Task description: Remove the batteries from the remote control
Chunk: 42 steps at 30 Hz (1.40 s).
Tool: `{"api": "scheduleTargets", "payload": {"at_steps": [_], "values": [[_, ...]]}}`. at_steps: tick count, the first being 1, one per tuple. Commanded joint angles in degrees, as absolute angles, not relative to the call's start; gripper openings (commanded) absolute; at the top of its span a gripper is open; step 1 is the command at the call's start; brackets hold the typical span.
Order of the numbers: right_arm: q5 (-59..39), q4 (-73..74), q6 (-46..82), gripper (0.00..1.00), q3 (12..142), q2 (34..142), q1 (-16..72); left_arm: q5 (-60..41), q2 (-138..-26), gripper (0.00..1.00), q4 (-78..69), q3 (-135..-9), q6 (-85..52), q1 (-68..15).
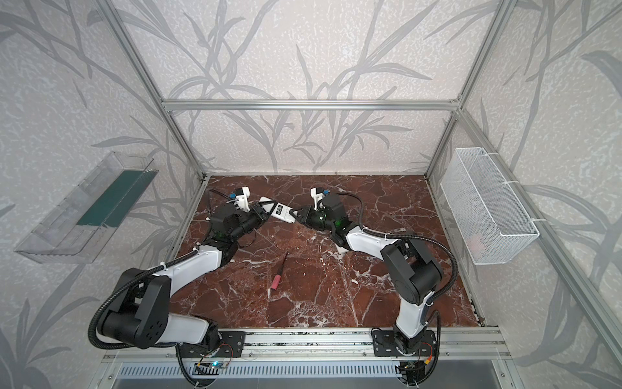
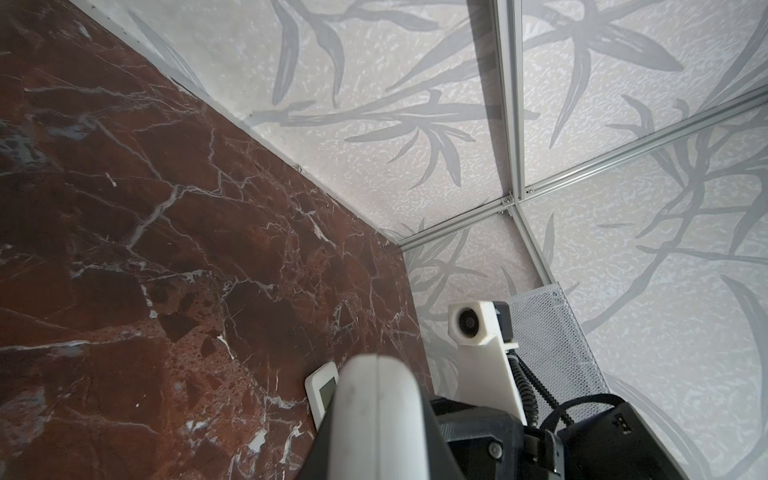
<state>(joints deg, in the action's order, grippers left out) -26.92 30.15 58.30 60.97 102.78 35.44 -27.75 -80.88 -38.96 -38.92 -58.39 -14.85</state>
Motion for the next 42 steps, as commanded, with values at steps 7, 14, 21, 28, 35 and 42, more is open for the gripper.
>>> {"api": "scheduleTargets", "payload": {"at_steps": [7, 14, 21, 28, 35, 42], "values": [[-25.1, 23.4, 55.0, 0.59, 58.7, 101.6, 37.1, -32.5, -78.6, 0.00, -44.8, -40.3, -58.0, -17.0], [-25.3, 23.6, 54.7, 0.54, 58.2, 102.4, 37.1, -32.5, -80.8, 0.00, -45.8, -39.9, -57.6, -17.1], [-25.1, 24.9, 53.2, 0.48, 56.1, 105.1, 36.4, -32.9, -87.6, 0.00, -50.4, -38.9, -57.6, -17.5], [-25.3, 25.8, 50.5, 0.48, 54.6, 110.7, 35.2, -33.2, -98.4, 0.00, -55.7, -39.3, -56.4, -19.9], [-25.3, 26.3, 48.7, 0.48, 52.9, 116.2, 34.3, -33.1, -108.0, 0.00, -61.9, -40.5, -57.0, -22.4], [-23.6, 24.7, 45.5, 0.48, 49.2, 114.8, 32.4, -32.6, -107.3, 0.00, -51.8, -42.2, -49.0, -22.7]]}}
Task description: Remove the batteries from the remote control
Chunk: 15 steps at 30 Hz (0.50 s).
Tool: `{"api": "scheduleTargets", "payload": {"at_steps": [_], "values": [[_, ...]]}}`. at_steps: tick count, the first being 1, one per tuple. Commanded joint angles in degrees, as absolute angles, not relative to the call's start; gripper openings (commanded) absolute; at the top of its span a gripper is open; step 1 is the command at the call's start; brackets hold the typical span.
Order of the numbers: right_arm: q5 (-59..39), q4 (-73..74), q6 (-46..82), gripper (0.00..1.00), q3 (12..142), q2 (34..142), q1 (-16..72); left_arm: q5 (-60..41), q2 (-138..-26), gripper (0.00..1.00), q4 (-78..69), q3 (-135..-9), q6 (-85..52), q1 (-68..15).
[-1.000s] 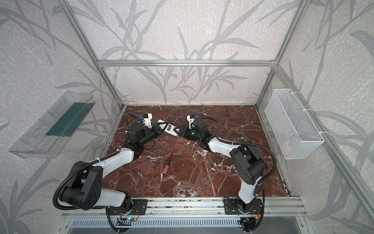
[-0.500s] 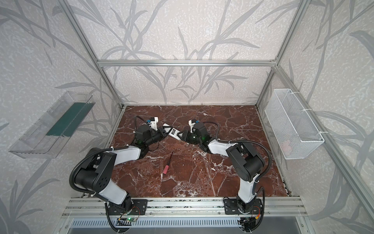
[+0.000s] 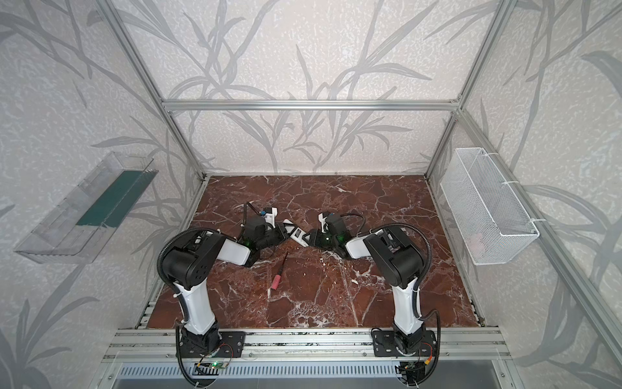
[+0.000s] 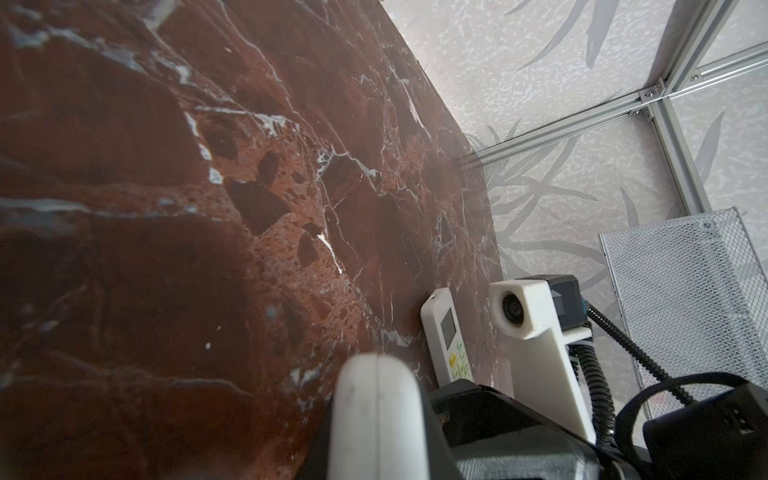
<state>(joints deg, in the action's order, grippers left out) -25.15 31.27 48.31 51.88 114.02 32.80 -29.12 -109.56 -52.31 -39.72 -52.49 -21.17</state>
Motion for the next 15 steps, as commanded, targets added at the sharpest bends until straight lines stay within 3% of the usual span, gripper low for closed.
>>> {"api": "scheduleTargets", "payload": {"at_steps": [1, 15], "values": [[-23.4, 24.1, 44.9, 0.48, 48.9, 114.2, 32.3, -32.5, -106.8, 0.00, -50.1, -42.6, -47.9, -22.7], [-15.9, 8.0, 31.4, 0.53, 52.0, 104.7, 32.1, -30.8, -99.6, 0.00, -28.1, -49.8, -31.2, -22.8]]}}
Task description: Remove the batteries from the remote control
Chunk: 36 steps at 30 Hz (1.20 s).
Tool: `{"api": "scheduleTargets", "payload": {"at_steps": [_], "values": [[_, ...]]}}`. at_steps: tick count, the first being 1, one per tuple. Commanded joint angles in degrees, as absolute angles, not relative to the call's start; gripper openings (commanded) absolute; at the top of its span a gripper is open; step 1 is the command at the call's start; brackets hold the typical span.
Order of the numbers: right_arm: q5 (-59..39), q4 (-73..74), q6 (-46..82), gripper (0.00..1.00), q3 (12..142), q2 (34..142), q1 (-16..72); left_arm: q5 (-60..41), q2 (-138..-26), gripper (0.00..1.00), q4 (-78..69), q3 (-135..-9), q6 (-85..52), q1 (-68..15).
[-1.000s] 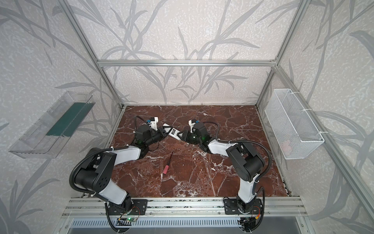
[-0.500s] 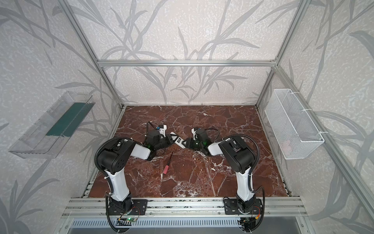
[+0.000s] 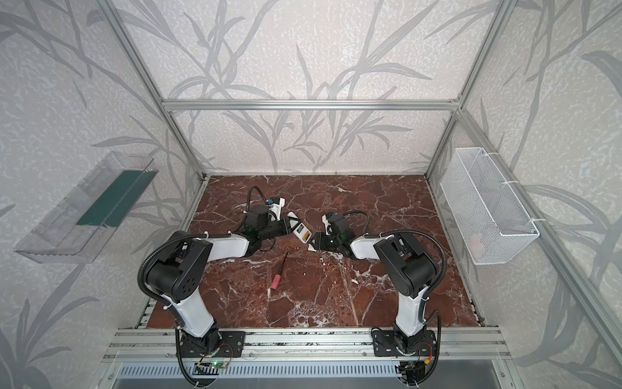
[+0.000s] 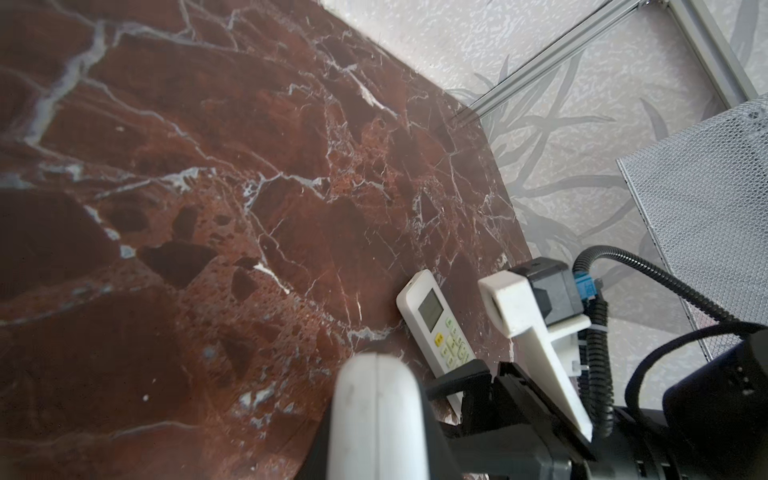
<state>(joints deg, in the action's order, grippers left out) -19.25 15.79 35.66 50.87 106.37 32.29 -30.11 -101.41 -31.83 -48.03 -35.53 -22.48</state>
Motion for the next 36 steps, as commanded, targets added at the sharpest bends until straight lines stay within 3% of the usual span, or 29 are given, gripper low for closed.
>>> {"api": "scheduleTargets", "payload": {"at_steps": [1, 7, 14, 23, 36], "values": [[-15.6, 7.4, 30.9, 0.53, 52.3, 104.4, 32.1, -30.6, -99.4, 0.00, -27.5, -50.0, -30.7, -22.8], [-14.8, 4.5, 28.5, 0.53, 53.4, 100.9, 32.2, -31.0, -96.5, 0.00, -21.0, -52.0, -26.5, -21.8], [-14.8, 2.0, 25.5, 0.53, 52.4, 94.4, 32.2, -39.8, -92.8, 0.00, -13.3, -52.1, -26.0, -21.4], [-13.7, -0.5, 24.1, 0.49, 49.3, 91.0, 34.9, -50.6, -95.7, 0.00, -17.7, -45.3, -31.4, -22.7], [-13.5, -1.8, 25.4, 0.48, 48.0, 91.2, 38.1, -52.3, -105.1, 0.08, -29.1, -41.1, -39.2, -25.2]]}}
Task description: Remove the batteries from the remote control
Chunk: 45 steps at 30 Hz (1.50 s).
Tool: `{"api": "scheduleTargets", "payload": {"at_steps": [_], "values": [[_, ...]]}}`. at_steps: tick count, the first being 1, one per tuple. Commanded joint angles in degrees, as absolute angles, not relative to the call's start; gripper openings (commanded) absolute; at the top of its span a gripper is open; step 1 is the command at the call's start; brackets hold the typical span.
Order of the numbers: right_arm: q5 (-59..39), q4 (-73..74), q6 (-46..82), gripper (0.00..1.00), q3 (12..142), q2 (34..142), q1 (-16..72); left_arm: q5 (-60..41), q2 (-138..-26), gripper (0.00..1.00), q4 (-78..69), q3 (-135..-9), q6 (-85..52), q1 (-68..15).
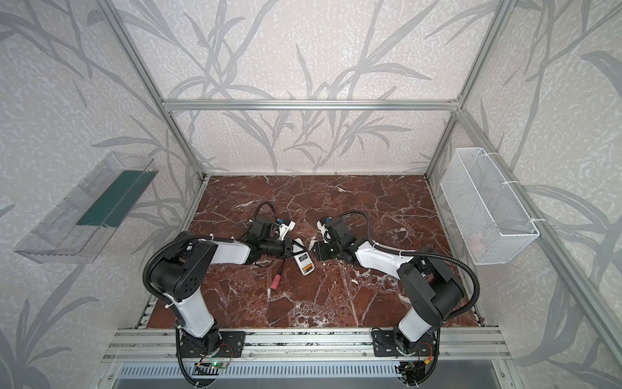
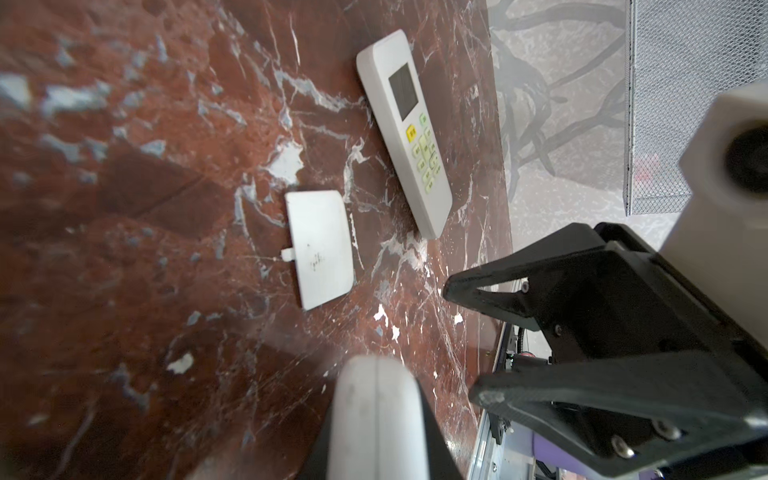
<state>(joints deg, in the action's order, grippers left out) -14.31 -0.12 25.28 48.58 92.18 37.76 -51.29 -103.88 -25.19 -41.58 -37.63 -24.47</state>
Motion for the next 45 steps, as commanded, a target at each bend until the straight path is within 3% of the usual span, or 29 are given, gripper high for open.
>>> {"api": "scheduleTargets", "payload": {"at_steps": [1, 9, 17, 28, 36, 45], "values": [[-13.3, -2.1, 25.3, 0.48, 47.9, 91.1, 38.2, -52.1, -105.6, 0.10, -28.8, -41.2, -39.2, -25.3], [-12.0, -4.1, 25.0, 0.48, 47.6, 90.7, 38.6, -48.1, -106.2, 0.41, -14.7, -46.0, -32.1, -25.1], [-11.2, -6.3, 24.8, 0.48, 48.0, 91.9, 38.6, -42.7, -104.8, 0.53, 7.2, -56.7, -20.8, -24.4], [-7.5, -10.1, 23.5, 0.47, 47.0, 91.5, 38.6, -25.9, -95.3, 0.56, 24.9, -61.2, -13.3, -24.0], [-7.4, -9.5, 23.3, 0.43, 46.6, 93.2, 39.9, -12.3, -79.0, 0.55, 32.0, -51.1, -15.7, -24.8], [-7.7, -8.1, 24.1, 0.42, 48.5, 97.5, 43.8, -7.4, -72.5, 0.58, 34.8, -41.4, -23.4, -34.4]]}}
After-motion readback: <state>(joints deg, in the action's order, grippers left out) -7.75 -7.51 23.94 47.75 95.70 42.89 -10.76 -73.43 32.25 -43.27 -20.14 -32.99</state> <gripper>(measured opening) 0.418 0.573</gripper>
